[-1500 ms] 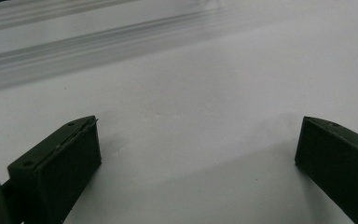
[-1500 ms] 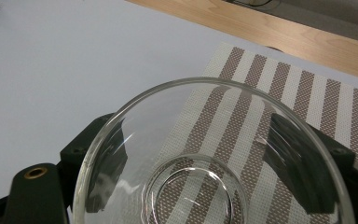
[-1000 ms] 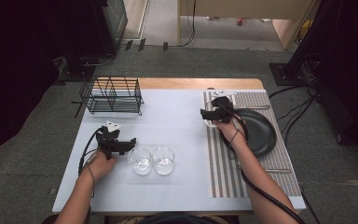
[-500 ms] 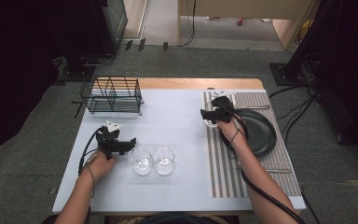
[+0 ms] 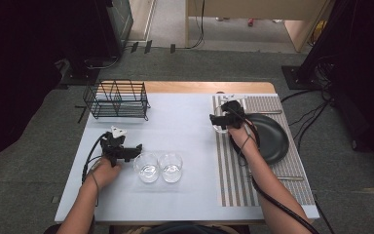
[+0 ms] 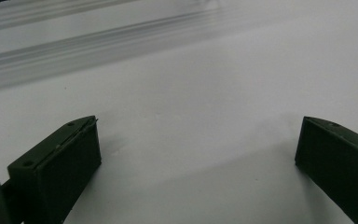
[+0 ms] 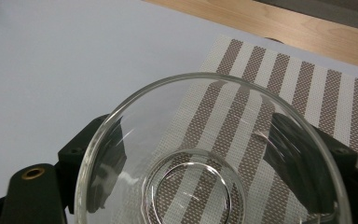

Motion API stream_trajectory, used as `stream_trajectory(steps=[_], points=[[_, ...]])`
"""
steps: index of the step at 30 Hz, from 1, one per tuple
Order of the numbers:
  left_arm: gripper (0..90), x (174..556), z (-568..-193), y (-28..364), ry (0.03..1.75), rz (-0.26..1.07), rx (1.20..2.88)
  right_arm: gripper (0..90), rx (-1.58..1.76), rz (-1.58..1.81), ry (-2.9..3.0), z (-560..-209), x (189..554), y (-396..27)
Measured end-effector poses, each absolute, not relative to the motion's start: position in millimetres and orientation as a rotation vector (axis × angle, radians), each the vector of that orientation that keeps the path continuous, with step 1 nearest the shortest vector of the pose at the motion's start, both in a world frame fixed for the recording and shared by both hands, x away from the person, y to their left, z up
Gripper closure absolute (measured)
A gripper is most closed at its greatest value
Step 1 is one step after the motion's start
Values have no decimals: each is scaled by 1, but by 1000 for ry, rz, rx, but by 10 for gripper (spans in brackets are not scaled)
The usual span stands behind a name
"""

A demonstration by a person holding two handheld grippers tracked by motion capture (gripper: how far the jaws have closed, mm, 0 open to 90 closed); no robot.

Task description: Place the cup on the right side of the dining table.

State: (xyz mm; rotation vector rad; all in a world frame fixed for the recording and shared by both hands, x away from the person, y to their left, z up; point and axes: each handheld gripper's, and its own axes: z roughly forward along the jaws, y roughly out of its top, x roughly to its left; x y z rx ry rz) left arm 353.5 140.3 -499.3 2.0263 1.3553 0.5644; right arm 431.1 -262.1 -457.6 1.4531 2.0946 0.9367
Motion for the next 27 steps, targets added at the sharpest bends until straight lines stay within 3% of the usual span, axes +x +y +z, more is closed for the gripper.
stream_trajectory(steps=[10,13,27], points=[[0,354,-499,140,1355,564,2026,135,1432,956,2099,-454,429,-262],[0,354,-499,140,1355,565,2026,48,1415,952,2095,-454,429,-261],[0,354,-499,140,1355,564,2027,37,1420,956,2094,-446,426,-261]])
